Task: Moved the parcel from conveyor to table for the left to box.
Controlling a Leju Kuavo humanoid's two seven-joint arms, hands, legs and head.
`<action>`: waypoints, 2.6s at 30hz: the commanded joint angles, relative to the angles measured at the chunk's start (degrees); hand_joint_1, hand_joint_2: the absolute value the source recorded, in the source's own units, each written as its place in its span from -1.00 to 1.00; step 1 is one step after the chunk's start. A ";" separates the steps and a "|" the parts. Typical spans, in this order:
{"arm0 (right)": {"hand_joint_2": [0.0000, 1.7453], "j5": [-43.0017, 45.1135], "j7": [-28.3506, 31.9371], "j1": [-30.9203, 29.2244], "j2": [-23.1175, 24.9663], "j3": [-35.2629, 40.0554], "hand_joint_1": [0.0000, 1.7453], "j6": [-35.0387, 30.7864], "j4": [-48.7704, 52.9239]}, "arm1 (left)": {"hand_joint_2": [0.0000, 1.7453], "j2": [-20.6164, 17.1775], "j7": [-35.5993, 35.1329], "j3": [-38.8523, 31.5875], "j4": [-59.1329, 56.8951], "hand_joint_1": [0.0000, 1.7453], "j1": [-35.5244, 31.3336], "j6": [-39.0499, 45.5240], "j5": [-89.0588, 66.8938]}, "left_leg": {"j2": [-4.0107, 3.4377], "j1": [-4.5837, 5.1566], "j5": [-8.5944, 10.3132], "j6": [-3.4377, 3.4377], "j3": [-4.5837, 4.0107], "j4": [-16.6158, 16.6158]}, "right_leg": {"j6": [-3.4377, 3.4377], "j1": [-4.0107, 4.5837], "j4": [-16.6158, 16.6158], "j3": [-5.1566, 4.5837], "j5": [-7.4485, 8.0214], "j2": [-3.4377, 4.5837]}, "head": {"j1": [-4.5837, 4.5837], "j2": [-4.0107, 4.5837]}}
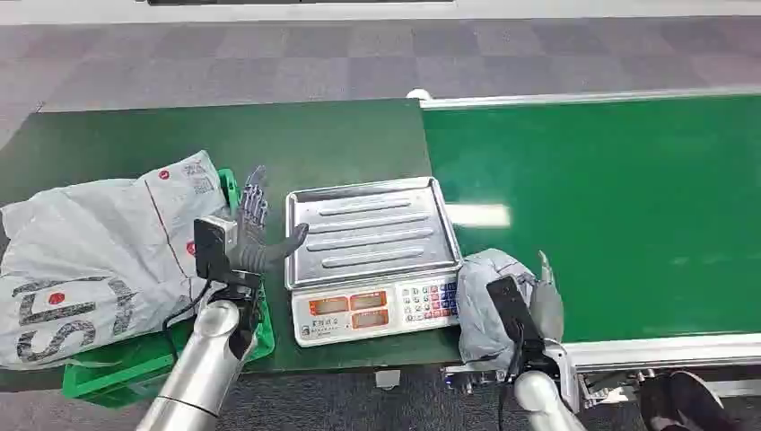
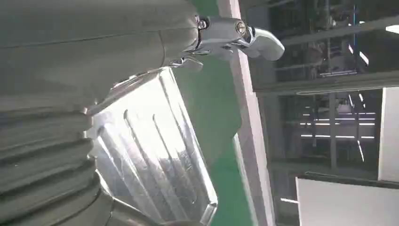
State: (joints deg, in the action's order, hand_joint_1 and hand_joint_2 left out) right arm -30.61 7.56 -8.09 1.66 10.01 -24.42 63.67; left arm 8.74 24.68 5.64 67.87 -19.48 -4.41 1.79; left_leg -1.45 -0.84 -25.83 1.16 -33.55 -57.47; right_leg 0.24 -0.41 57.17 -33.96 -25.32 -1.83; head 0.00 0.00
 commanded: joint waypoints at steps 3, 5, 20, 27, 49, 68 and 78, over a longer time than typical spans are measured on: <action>1.00 16.17 15.95 -6.29 3.07 -8.19 -1.00 25.18 -22.66 | 1.00 -0.86 0.68 2.42 -5.27 -1.00 -0.12 -2.52 -0.68 | 0.05 0.00 0.10 -0.05 0.17 0.18 | -0.02 -0.01 -0.17 0.14 0.11 0.17 | 0.00 0.00; 1.00 18.62 21.65 -7.52 2.81 -7.46 -1.00 32.04 -25.38 | 1.00 -0.80 1.64 2.94 -6.89 -1.00 -1.16 -3.19 -0.62 | 0.02 0.03 0.11 -0.06 0.20 0.19 | -0.02 -0.04 -0.16 0.15 0.12 0.21 | 0.00 0.00; 1.00 30.74 32.44 -15.49 2.76 -8.22 1.00 56.06 -33.12 | 1.00 -0.61 3.88 5.07 -11.04 -1.00 -4.72 -5.06 -0.91 | -0.78 -0.04 0.06 0.17 0.12 0.23 | -0.30 -0.10 0.01 -0.11 0.33 0.90 | 0.00 0.00; 1.00 27.85 31.86 -16.58 3.04 -8.36 1.00 46.42 -31.90 | 1.00 -1.41 3.78 3.28 -8.51 -1.00 -1.99 -4.13 -0.88 | -0.85 -0.06 0.09 0.33 0.36 0.30 | -0.42 -0.12 0.13 -0.21 0.28 0.89 | 0.00 0.00; 1.00 24.96 20.33 -10.24 -0.21 -4.82 1.00 19.61 10.54 | 1.00 -1.61 3.33 1.82 -4.89 -1.00 0.54 -2.32 -0.35 | -0.45 0.01 0.24 0.29 -0.14 0.30 | -0.45 -0.14 0.24 -0.64 0.19 0.59 | -0.02 0.00; 1.00 23.55 12.74 -37.67 4.25 16.63 1.00 21.01 -22.27 | 1.00 -0.76 4.17 4.56 -10.76 -1.00 -6.06 -0.23 2.26 | -0.54 0.14 0.49 0.27 -0.20 0.30 | -0.38 -0.11 0.23 -0.72 0.45 0.72 | 0.00 0.00; 1.00 25.42 15.62 -37.12 7.24 19.66 1.00 22.99 -28.56 | 1.00 -0.94 4.35 4.11 -10.62 -1.00 -6.25 0.87 2.22 | -0.30 0.14 0.52 0.26 -0.32 0.27 | -0.35 -0.09 0.24 -0.74 0.38 0.46 | 0.00 0.00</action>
State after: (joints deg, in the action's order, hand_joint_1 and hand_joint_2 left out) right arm -6.45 22.43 -40.60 6.95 24.57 -2.18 46.31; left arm 9.05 28.96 8.90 61.44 -22.91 -4.09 4.13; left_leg -1.76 -0.71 -25.29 1.46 -33.93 -57.21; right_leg -0.11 -0.49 57.41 -34.72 -24.93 -1.51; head 0.00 0.00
